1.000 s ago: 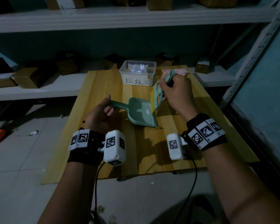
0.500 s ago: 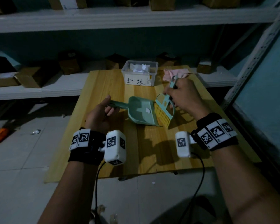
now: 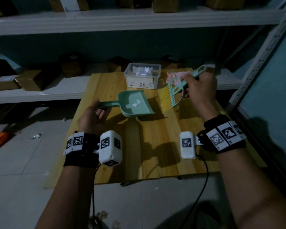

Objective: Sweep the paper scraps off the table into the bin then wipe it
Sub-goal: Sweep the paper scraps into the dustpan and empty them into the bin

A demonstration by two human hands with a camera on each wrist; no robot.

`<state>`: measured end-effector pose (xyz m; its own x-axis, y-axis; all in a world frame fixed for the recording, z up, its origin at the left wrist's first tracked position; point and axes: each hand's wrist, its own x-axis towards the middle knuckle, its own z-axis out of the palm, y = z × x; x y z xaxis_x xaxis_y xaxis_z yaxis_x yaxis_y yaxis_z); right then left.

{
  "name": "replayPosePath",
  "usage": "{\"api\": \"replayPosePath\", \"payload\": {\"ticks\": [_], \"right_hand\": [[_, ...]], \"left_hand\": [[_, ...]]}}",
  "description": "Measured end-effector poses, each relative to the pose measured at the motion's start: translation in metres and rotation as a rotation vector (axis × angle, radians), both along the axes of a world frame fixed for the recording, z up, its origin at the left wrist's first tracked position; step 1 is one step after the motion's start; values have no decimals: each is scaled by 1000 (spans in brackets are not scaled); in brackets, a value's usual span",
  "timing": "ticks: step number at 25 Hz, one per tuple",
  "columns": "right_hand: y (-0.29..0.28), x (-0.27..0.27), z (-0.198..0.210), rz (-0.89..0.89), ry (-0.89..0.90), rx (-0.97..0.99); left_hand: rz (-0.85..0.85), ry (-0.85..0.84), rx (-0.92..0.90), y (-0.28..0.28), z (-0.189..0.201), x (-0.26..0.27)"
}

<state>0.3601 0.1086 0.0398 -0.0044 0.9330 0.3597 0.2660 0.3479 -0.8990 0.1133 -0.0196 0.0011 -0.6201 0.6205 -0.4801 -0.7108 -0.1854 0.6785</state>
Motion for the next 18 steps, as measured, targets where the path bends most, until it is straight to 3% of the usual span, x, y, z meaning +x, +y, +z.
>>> {"api": "replayPosePath", "payload": {"ticks": [7, 14, 18], "right_hand": [[12, 14, -3, -86, 73, -39], [3, 10, 3, 72, 406, -236], [-3, 5, 6, 174, 414, -255]], "left_hand": [[155, -38, 33, -5, 1, -13], [71, -60, 84, 3, 5, 8], [8, -101, 123, 9, 9, 21]]}}
